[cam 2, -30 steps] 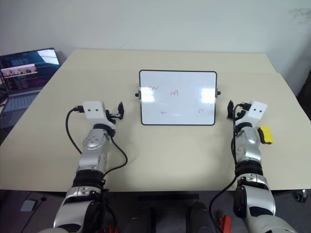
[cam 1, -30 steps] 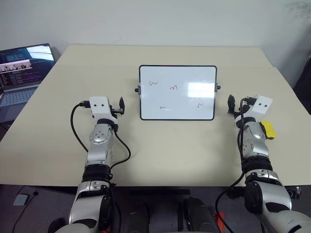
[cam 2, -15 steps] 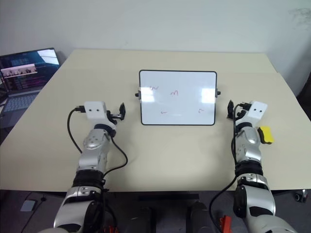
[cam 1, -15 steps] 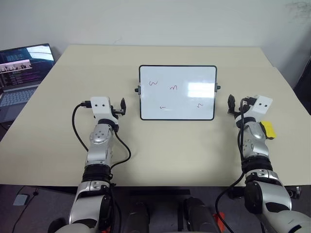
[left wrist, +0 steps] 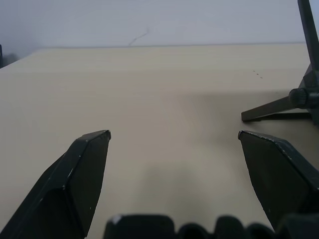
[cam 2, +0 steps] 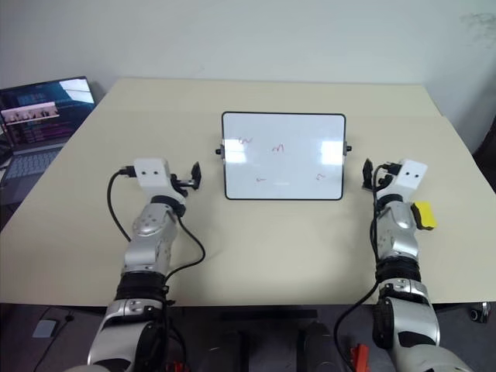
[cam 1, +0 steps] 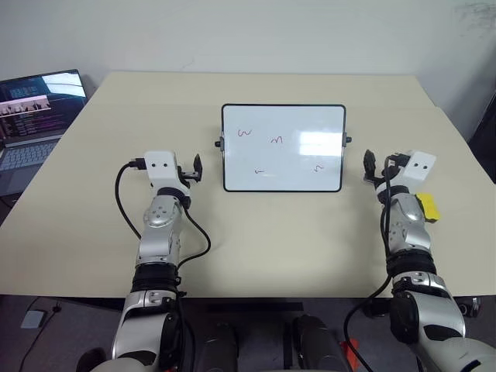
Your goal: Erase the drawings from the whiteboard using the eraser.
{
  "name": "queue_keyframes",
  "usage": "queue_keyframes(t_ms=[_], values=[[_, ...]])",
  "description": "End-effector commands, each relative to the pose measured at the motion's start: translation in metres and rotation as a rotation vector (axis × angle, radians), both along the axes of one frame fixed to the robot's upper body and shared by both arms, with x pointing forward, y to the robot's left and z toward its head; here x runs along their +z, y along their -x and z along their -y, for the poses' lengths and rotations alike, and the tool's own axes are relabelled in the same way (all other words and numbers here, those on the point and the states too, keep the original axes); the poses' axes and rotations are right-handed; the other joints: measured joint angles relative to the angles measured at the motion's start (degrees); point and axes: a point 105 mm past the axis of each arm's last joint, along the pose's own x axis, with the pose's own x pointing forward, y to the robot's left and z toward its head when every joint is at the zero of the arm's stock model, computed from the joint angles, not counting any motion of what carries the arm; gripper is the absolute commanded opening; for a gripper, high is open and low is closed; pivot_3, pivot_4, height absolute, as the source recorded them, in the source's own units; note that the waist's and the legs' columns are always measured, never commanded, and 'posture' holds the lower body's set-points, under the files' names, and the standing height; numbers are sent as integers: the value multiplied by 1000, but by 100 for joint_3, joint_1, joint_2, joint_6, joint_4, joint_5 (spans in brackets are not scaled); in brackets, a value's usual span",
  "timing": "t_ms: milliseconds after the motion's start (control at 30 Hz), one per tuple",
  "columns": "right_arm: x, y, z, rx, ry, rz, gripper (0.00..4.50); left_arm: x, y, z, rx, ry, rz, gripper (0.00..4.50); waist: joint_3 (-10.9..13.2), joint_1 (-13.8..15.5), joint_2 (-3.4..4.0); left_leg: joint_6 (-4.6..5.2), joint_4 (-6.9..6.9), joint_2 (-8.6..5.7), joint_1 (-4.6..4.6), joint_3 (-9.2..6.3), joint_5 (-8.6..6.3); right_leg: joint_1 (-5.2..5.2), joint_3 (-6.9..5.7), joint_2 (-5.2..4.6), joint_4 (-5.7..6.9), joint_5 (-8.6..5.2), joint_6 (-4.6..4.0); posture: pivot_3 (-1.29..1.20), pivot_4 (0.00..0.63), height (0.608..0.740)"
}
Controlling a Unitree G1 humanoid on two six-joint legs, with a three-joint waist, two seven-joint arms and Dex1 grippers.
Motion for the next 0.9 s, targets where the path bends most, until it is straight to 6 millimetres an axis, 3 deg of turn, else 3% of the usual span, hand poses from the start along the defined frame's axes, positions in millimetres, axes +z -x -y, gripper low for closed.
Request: queue_keyframes(t_ms=[33, 133, 200, 267, 333, 400, 467, 533, 600, 733, 900], values=[[20, 2, 1, 7, 3, 57, 4470, 28, 3, -3, -21, -8, 81, 4500, 0, 1, 0, 0, 0, 0, 0, 1, 0, 0, 1, 0, 0, -1, 2, 0, 150, 740], [34, 4, -4, 44, 12, 81, 4470, 49, 5, -11, -62, -22, 108, 4500, 0, -17, 1, 0, 0, 0, 0, 2, 0, -2, 2, 0, 2, -1, 1, 0, 150, 740], [61, 10, -6, 106, 15, 124, 4470, 95, 12, -17, -191, -65, 177, 4500, 6, -37, 3, 0, 0, 4, -1, 4, 0, -5, 3, 3, 4, -1, 2, 0, 150, 740], [77, 18, -5, 140, 29, 141, 4470, 121, 20, -13, -302, -102, 201, 4500, 7, -40, 5, 0, 0, 9, -12, 3, 0, -19, 2, 9, 8, -1, 1, 0, 150, 740], [86, 23, 2, 147, 24, 127, 4470, 138, 28, -4, -415, -142, 199, 4500, 7, -38, 5, 0, -1, 9, -13, 4, -1, -17, 2, 8, 3, -2, 1, 0, 150, 740], [102, 31, 13, 177, 7, 123, 4470, 160, 40, 18, -588, -173, 205, 4500, 7, -1, 5, 0, -2, 9, -8, 7, -1, -9, 3, 7, -2, -4, 2, 0, 150, 740], [114, 38, 24, 188, -7, 109, 4470, 170, 50, 43, -751, -195, 189, 4500, 7, 41, 5, 0, -2, 8, -8, 6, -1, -6, 2, 6, -3, -12, 13, 0, 150, 740], [122, 45, 45, 130, 11, 62, 4470, 164, 64, 83, -981, -220, 133, 4500, 7, 96, 5, 0, 0, 8, -7, 8, -2, -6, 2, 6, -3, -14, 15, 0, 150, 740], [117, 49, 61, 83, 35, -33, 4470, 155, 75, 110, -1142, -221, 76, 4500, 7, 132, 5, 0, 1, 8, -9, 9, -1, -6, 3, 6, -4, -18, 16, 0, 150, 740], [95, 58, 80, 58, 126, -209, 4470, 125, 76, 145, -1253, -290, -41, 4500, 7, 104, 4, 2, -1, 12, -4, 16, -2, -6, 5, 8, -3, -26, 9, 0, 150, 740], [74, 69, 105, -22, 127, -299, 4470, 105, 76, 187, -1341, -244, -86, 4500, 7, 65, 5, 3, 3, 12, -1, 36, -3, -10, 28, 8, -4, -28, 15, 0, 150, 740]])
